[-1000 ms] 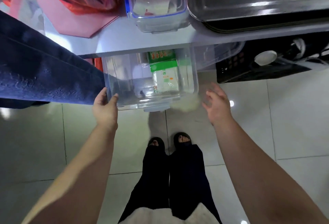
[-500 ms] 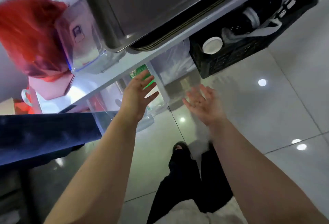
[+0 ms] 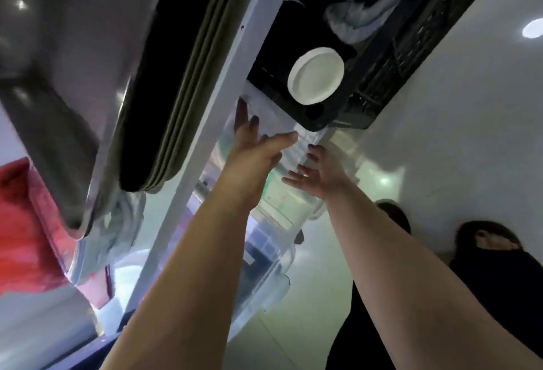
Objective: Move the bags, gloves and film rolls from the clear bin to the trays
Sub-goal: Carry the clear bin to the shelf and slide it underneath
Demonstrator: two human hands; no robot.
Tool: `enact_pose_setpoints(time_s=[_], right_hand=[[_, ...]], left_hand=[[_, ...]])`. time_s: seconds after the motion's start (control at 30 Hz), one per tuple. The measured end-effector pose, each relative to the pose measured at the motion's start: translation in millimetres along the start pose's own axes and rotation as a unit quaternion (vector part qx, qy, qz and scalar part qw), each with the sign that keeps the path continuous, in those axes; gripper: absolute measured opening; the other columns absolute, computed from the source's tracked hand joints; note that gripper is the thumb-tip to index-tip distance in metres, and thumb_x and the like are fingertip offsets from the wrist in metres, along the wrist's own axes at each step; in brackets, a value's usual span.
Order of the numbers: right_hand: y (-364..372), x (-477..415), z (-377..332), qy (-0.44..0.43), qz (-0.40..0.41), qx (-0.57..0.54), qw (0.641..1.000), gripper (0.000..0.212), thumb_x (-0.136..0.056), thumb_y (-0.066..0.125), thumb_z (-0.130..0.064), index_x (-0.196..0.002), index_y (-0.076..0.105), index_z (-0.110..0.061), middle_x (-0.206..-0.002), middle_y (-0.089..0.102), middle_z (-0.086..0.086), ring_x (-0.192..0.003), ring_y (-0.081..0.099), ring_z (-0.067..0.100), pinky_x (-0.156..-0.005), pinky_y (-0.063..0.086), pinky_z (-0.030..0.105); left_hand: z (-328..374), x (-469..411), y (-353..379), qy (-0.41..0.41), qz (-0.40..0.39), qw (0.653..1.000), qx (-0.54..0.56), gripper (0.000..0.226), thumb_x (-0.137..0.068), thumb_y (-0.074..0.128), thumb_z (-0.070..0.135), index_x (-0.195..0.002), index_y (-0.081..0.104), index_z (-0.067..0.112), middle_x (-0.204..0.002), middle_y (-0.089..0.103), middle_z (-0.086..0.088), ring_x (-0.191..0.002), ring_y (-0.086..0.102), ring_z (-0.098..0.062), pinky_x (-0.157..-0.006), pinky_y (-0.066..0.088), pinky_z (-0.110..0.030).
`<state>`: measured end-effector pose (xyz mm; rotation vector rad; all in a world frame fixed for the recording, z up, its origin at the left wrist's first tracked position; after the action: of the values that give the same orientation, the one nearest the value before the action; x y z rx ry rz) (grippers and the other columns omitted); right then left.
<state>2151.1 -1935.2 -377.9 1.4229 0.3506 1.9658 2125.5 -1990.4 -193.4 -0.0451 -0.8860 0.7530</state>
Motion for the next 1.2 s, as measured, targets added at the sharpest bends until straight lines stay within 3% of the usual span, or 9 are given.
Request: enact_pose_setpoints(time_s=[0.2,0.3,0.4,0.6,0.7,0.83,0.97,1.1,1.2], right_hand=[[-6.1,-65.3,15.2,-0.059,0.028,0.202,0.977,0.058,-0.089,0.064,-0.025,-0.138,0.038,-0.011,-0.127,0.052,0.014,-0.107,0.059,0.029,-0.085,0.055,0.036],[-13.0,-79.7,8.1,-0.167,0.088,0.402,0.896,0.066,-0.085,0.064,-0.046,-0.14,0.037,-0.021,-0.138,0.051,0.008,-0.117,0.055,0.026,-0.096,0.039,0.027],[-20.8,-81.4,6.1,-0.183,0.079,0.507,0.838,0.055,-0.087,0.063,-0.04,-0.135,0.043,-0.022,-0.135,0.052,0.002,-0.114,0.056,0.023,-0.097,0.042,0.029],[-66.0,-45.0,19.0,-0.02,0.075,0.081,0.994,0.014,-0.084,0.067,-0.004,-0.097,0.063,-0.002,-0.077,0.069,0.02,-0.066,0.067,0.024,-0.066,0.057,0.028],[-88.4,-23.7,27.7,-0.019,0.038,0.032,0.999,0.004,-0.087,0.059,0.001,-0.089,0.056,-0.002,-0.075,0.061,0.016,-0.068,0.055,0.021,-0.062,0.053,0.028],[-118.3,-1.3,31.4,-0.05,-0.023,0.05,0.997,0.011,-0.09,0.054,0.0,-0.1,0.051,-0.004,-0.088,0.05,0.014,-0.077,0.052,0.02,-0.071,0.048,0.029],[-139.8,4.8,25.5,-0.051,0.001,0.01,0.999,0.005,-0.087,0.059,-0.004,-0.09,0.057,-0.007,-0.087,0.055,0.013,-0.068,0.062,0.02,-0.064,0.054,0.032],[-139.8,-0.5,26.4,-0.011,0.065,-0.015,0.998,0.019,-0.081,0.073,-0.016,-0.088,0.062,-0.002,-0.089,0.066,0.023,-0.077,0.066,0.038,-0.08,0.056,0.049],[-134.4,4.4,34.2,0.005,0.038,0.039,0.999,0.012,-0.088,0.063,-0.01,-0.1,0.061,-0.007,-0.085,0.068,0.012,-0.071,0.067,0.024,-0.068,0.056,0.031]], left_hand=[[-2.6,-34.5,9.2,0.071,0.175,0.979,-0.078,0.105,-0.077,0.08,0.019,-0.144,0.005,0.05,-0.151,0.037,0.003,-0.13,0.046,-0.019,-0.099,0.048,-0.049],[-3.6,-41.1,3.6,0.09,0.207,0.972,-0.069,0.094,-0.083,0.075,0.016,-0.143,0.012,0.052,-0.142,0.048,0.002,-0.122,0.055,-0.02,-0.092,0.053,-0.047],[-6.4,-25.8,4.3,0.131,0.204,0.961,-0.136,0.09,-0.086,0.072,0.019,-0.144,0.011,0.051,-0.132,0.052,0.004,-0.116,0.059,-0.017,-0.091,0.055,-0.043],[-23.8,29.1,4.1,0.048,0.118,0.992,-0.022,0.105,-0.065,0.082,0.028,-0.137,0.013,0.061,-0.141,0.047,-0.002,-0.113,0.062,-0.019,-0.086,0.056,-0.046],[-25.3,53.8,5.1,0.002,0.083,0.993,0.088,0.094,-0.066,0.08,0.035,-0.137,0.024,0.06,-0.134,0.053,0.002,-0.109,0.064,-0.026,-0.079,0.058,-0.048],[-29.2,72.0,5.8,-0.046,0.099,0.988,0.11,0.084,-0.083,0.068,0.008,-0.138,0.027,0.057,-0.126,0.055,-0.005,-0.105,0.064,-0.04,-0.062,0.059,-0.049],[-39.3,88.6,-4.9,-0.038,0.056,0.985,0.161,0.087,-0.083,0.047,-0.015,-0.127,0.042,0.06,-0.133,0.051,-0.019,-0.109,0.06,-0.047,-0.068,0.056,-0.057],[-53.0,102.0,-23.8,-0.004,0.002,0.989,0.148,0.085,-0.075,0.051,-0.005,-0.13,0.041,0.059,-0.137,0.05,-0.02,-0.11,0.06,-0.047,-0.08,0.049,-0.068],[-65.8,108.7,-31.7,0.003,-0.037,0.989,0.142,0.092,-0.073,0.052,-0.009,-0.134,0.036,0.058,-0.138,0.051,-0.02,-0.114,0.056,-0.049,-0.082,0.046,-0.07]])
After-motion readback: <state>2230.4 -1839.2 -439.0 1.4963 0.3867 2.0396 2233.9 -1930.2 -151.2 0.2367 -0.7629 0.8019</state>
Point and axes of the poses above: each hand's wrist, its own x-axis away from the middle knuckle, its own y-axis out of the palm, z = x × y, the point moved 4 cm from there along -x, towards the middle knuckle
